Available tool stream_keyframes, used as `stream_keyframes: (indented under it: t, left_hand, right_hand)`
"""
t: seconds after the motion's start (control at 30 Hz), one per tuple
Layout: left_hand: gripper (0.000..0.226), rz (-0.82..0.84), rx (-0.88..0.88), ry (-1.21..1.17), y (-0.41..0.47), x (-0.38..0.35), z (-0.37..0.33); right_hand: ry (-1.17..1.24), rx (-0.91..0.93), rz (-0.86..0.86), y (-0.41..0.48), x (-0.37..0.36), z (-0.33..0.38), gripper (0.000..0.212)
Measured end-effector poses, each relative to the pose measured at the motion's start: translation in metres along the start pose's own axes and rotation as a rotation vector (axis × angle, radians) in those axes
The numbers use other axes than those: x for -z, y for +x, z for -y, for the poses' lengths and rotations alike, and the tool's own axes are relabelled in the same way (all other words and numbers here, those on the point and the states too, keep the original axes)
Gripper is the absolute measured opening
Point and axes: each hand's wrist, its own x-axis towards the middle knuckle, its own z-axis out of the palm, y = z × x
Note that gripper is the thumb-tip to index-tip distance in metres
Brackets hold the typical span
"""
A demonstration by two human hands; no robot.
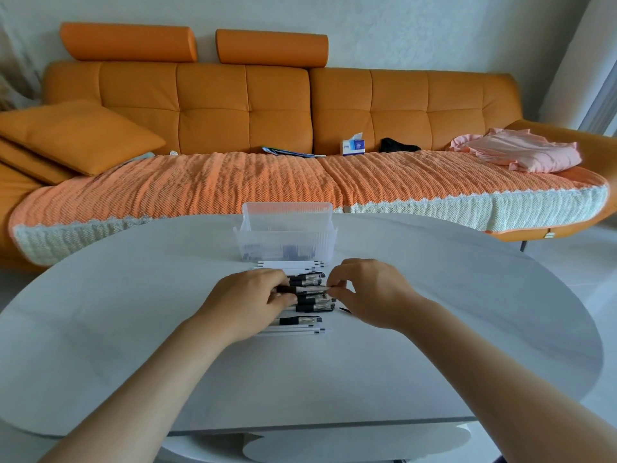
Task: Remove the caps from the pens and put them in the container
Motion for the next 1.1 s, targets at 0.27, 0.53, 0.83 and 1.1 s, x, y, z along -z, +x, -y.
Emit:
stream_keyframes:
  t: [0.27, 0.53, 0.83, 1.1]
  left_hand:
    - [0.014, -0.133, 0.169, 0.278, -0.005, 0.016, 0.039]
    - [0.014, -0.306, 0.040, 0.058, -0.008, 0.018, 0.026]
    - [0.013, -0.160, -0.075, 0.041, -0.011, 0.008, 0.012]
    - [0.015, 0.038, -0.083, 0.030, -0.016, 0.005, 0.013]
  right_hand:
    - [-0.002, -0.134, 0.006, 0.001, 0.006, -0.004, 0.020]
    - [0.037, -0.081, 0.005, 0.008, -0.005, 0.014, 0.016]
    - [0.065, -0.010, -0.004, 0.008, -0.004, 0.022, 0.015]
    - [0.014, -0.148, -0.047, 0.002, 0.005, -0.011, 0.013]
